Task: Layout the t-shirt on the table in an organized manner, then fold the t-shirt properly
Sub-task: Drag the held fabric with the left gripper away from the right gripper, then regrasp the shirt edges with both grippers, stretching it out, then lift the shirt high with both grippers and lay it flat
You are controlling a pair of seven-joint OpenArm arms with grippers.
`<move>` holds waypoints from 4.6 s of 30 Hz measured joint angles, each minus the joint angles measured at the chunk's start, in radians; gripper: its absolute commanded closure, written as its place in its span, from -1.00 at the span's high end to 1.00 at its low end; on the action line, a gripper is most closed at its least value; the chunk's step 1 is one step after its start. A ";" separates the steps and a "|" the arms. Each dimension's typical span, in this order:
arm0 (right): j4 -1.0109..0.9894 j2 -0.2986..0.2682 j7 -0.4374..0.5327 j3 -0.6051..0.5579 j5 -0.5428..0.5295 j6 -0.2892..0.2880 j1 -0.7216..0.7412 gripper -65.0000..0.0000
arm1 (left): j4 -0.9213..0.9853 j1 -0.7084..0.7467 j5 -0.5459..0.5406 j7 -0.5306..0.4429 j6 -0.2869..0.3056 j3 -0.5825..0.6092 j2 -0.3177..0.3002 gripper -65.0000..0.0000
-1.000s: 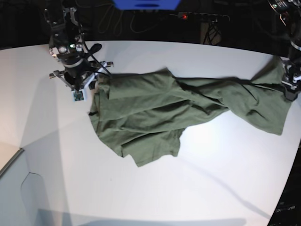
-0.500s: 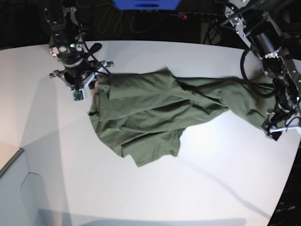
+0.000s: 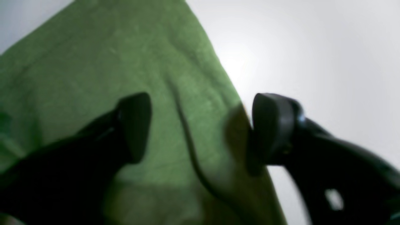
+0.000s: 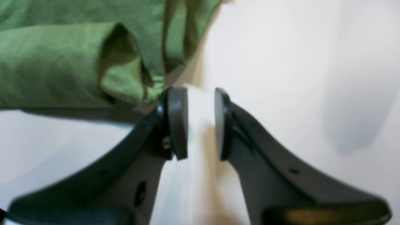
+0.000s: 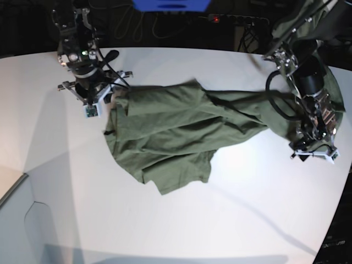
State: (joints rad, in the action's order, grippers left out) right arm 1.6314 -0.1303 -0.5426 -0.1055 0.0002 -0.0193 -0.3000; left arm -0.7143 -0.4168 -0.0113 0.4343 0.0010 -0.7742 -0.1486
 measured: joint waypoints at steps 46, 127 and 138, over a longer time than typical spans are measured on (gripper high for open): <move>-0.001 -0.002 0.005 0.006 0.000 0.000 0.053 -0.53 | -0.809 0.408 -0.663 0.499 0.000 -0.328 0.078 -0.97; -0.125 0.006 0.194 0.080 0.000 -0.125 0.753 -1.00 | -0.367 -0.382 -0.601 0.474 -0.002 0.369 -0.121 -1.00; -0.244 -0.066 0.334 0.211 0.003 -0.127 1.117 -1.00 | -0.251 -0.730 -0.617 0.219 -0.005 0.674 -0.121 -1.00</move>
State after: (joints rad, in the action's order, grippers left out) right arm 1.3872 -0.1963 -0.2089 0.1055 0.0036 -0.1459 0.8165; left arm -0.9649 -1.1465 -0.6285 0.6529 -0.0044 -0.1005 -0.2699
